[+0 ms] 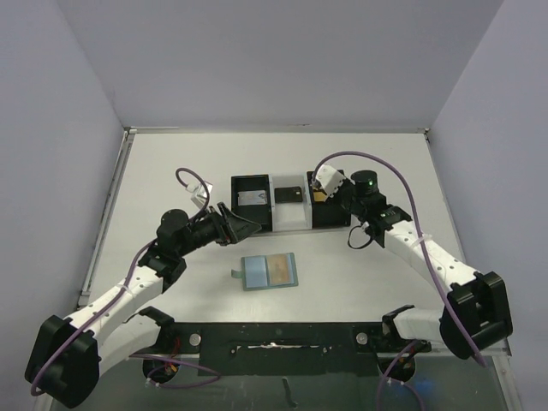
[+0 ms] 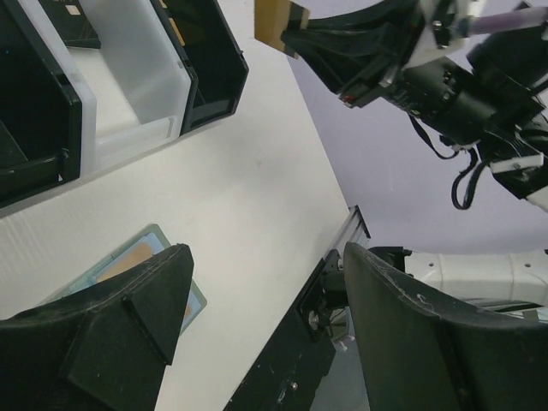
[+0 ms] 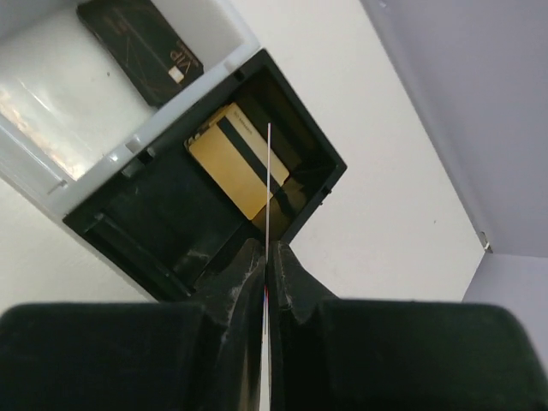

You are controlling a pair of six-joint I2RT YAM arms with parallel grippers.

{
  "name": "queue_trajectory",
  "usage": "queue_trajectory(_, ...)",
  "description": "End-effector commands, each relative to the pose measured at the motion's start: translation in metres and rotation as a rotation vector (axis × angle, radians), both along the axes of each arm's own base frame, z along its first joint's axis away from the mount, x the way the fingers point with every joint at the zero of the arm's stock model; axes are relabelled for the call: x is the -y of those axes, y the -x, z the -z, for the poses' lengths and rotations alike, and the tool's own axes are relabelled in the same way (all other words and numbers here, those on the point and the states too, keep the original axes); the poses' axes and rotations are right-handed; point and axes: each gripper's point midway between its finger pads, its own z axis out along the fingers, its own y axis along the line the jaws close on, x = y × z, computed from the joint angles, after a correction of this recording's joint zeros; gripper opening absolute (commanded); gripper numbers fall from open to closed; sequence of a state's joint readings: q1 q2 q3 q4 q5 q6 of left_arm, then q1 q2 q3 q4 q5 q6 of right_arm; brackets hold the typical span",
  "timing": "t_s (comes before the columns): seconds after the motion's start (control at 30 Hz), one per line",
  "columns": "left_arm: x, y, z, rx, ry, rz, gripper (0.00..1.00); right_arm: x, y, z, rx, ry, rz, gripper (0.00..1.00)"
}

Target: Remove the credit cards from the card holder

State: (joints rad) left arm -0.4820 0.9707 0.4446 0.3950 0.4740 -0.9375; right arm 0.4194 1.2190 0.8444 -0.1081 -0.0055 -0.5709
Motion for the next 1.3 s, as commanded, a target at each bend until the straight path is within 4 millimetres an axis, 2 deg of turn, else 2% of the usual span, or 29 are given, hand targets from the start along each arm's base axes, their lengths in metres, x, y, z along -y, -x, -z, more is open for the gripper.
queue_trajectory(0.0,0.002,-0.003,-0.035,0.120,0.005,0.028,0.70,0.002,-0.021,-0.015,0.041,0.057,-0.093,0.00)
queue_trajectory(0.13,-0.001,-0.004,-0.036,0.134,-0.030,0.016,0.70,-0.007,-0.031,-0.013,0.041,0.045,-0.137,0.00)
queue_trajectory(0.37,-0.001,-0.002,-0.032,0.121,-0.041,0.026,0.70,-0.017,-0.044,0.016,-0.031,0.070,-0.184,0.00)
queue_trajectory(0.67,-0.004,-0.003,-0.026,0.110,-0.065,0.013,0.71,-0.009,-0.071,0.038,-0.027,0.129,-0.107,0.00)
queue_trajectory(1.0,-0.005,-0.001,-0.026,0.106,-0.075,0.019,0.71,-0.012,-0.098,0.061,0.013,0.255,-0.116,0.00)
queue_trajectory(1.27,-0.008,0.001,-0.024,0.103,-0.081,0.006,0.71,-0.017,-0.105,0.083,-0.007,0.313,-0.174,0.02)
